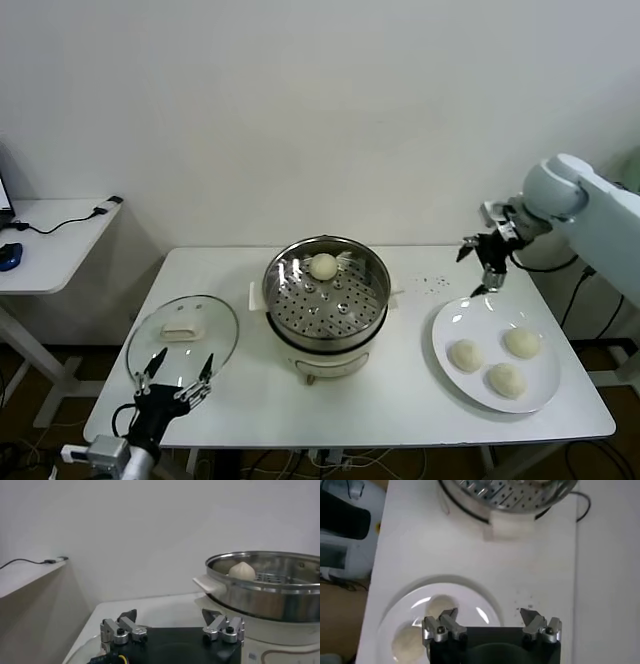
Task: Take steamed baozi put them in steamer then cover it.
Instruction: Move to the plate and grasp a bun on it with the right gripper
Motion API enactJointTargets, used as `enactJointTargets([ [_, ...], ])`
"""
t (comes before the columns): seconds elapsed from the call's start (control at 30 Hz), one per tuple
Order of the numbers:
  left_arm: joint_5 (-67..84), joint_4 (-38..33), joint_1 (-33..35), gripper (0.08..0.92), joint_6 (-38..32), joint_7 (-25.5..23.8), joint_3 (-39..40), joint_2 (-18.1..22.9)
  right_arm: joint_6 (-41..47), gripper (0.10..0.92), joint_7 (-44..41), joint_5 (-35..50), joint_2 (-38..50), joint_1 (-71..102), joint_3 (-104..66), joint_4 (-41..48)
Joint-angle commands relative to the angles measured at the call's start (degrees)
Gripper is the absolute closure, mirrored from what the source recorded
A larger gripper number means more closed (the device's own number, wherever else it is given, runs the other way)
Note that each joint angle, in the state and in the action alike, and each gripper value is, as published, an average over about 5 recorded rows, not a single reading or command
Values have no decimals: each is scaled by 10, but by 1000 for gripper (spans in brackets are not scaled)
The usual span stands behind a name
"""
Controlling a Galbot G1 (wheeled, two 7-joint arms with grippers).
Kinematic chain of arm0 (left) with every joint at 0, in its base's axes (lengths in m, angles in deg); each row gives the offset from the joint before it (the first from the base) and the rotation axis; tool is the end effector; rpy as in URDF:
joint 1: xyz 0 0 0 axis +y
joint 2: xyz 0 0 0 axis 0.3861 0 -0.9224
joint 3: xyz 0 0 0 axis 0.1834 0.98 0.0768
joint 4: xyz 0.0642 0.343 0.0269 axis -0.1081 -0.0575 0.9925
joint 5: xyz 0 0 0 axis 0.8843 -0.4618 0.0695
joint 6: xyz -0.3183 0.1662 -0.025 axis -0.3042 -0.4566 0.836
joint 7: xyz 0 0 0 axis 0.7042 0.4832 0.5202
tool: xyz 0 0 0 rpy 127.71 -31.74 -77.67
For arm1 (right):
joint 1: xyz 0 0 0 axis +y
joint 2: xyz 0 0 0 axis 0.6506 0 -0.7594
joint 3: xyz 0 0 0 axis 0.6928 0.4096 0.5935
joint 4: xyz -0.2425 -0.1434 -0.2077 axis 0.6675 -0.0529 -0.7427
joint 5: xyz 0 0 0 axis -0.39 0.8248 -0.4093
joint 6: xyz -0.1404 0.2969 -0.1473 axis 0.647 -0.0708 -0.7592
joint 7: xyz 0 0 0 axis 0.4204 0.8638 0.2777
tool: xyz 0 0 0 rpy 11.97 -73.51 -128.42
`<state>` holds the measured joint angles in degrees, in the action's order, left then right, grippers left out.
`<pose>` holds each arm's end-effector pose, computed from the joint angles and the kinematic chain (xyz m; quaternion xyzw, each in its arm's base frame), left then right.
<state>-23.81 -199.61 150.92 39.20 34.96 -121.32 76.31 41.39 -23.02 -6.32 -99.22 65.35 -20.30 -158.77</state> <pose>0.1378 0.0781 -0.2798 -0.0323 -0.9899 -0.0338 0.1336 0.5143 -0.1721 -0.0813 0.5125 -0.5595 0.5075 0.4083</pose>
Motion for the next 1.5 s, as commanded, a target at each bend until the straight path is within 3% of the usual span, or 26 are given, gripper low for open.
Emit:
enactJointTargets([
  [0.03, -1, 1, 2, 177, 1, 0, -2, 1, 22, 203, 10, -46, 42, 150, -83, -43],
  [0.73, -11, 11, 6, 177, 1, -2, -4, 9, -34, 203, 67, -111, -44, 250, -137, 48],
  [1.5, -12, 11, 11, 177, -1, -3, -7, 9, -51, 203, 87, -144, -75, 254, -146, 82],
])
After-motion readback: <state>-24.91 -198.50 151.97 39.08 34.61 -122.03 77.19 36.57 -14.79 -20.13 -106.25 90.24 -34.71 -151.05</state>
